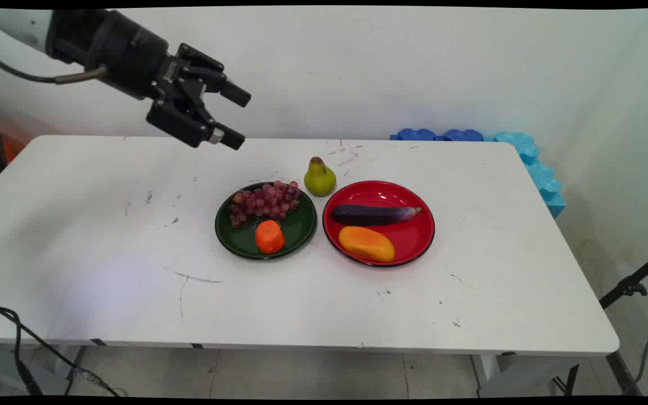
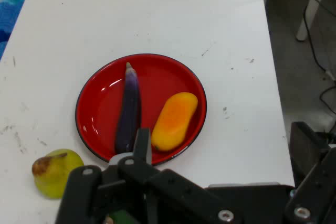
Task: Pick up the eggplant from the red plate
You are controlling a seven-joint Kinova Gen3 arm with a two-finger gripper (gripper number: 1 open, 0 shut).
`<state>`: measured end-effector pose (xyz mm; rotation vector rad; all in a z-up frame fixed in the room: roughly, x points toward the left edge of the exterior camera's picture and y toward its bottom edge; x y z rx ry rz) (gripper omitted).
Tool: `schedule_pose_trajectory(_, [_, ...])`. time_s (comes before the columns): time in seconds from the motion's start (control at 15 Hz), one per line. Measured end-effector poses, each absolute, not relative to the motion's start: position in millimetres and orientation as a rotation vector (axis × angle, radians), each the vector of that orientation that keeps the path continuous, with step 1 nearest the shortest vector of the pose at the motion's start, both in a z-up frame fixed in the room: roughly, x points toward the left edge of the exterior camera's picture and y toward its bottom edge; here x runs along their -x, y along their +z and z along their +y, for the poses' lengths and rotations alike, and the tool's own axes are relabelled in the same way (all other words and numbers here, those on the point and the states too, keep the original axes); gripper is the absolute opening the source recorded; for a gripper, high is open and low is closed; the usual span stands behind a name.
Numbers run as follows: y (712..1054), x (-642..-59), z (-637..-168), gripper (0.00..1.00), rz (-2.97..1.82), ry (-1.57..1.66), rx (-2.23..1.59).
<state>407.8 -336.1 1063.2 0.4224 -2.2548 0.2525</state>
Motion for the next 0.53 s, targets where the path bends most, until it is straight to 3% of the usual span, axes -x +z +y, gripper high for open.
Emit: schedule_pose_trajectory(0.53, [1059.6,-354.8,-374.0,1.00,-2.314,0.301,-0.468])
